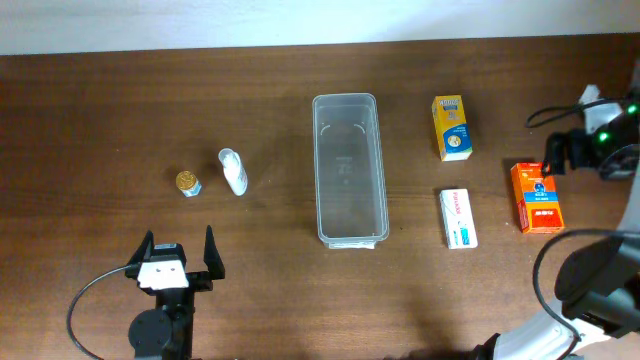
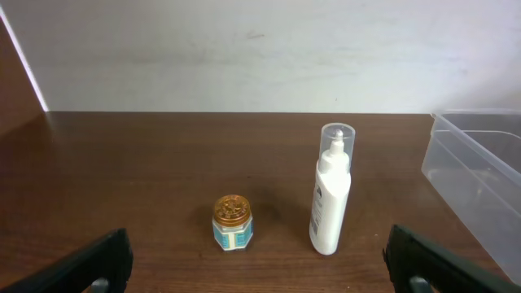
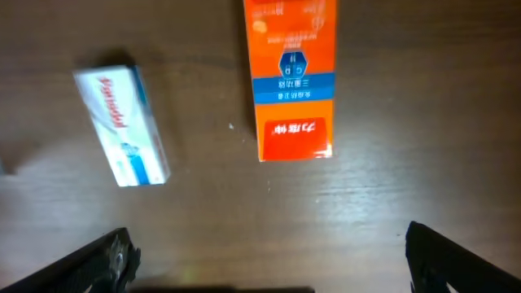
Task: Pack container
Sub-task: 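Move the right gripper over the orange medicine box, then lower the right gripper and grasp the orange box, lifting it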
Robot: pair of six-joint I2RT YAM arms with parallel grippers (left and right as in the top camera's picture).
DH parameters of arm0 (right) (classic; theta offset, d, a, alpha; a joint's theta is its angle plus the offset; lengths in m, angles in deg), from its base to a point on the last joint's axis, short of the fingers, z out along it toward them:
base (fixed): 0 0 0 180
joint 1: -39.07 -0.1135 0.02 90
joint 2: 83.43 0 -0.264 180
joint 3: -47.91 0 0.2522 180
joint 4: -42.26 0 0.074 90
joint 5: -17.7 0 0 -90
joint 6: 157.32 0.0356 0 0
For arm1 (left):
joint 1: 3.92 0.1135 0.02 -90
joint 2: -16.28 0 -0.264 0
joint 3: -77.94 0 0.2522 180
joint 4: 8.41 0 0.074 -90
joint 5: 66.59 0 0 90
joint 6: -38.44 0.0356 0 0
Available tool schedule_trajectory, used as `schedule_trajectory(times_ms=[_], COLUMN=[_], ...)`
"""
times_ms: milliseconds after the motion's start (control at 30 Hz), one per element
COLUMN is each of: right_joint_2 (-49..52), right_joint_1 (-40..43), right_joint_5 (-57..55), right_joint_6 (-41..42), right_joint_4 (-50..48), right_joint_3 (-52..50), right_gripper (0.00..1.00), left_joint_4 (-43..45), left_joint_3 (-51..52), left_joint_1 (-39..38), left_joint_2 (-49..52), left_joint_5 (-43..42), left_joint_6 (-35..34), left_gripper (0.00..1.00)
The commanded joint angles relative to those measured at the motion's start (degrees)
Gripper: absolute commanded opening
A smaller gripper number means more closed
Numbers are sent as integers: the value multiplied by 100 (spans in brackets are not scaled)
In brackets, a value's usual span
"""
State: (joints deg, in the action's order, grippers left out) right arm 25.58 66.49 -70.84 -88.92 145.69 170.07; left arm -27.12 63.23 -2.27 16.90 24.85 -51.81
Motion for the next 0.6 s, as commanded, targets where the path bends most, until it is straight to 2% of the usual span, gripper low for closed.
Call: schedule_trajectory(times_ms=[0,233,567], right_joint_2=[136,140,264], right_joint_1=[46,92,190], right_joint_5=[-216,-734,-428], right_joint_6=[-317,-566,-603], right_joint_4=[-348,-1587,-2717], right_joint_3=[-575,-1532,-2302], right_gripper=[98,98,98], left_joint_4=[15,15,15], left_joint_3=[42,42,42], left_joint_1=[28,28,28], left_joint_2=[-33,-33,-33], left_joint_5=[-83,-81,-81], left_joint_6=[-35,-35,-35], left_gripper=[99,99,99])
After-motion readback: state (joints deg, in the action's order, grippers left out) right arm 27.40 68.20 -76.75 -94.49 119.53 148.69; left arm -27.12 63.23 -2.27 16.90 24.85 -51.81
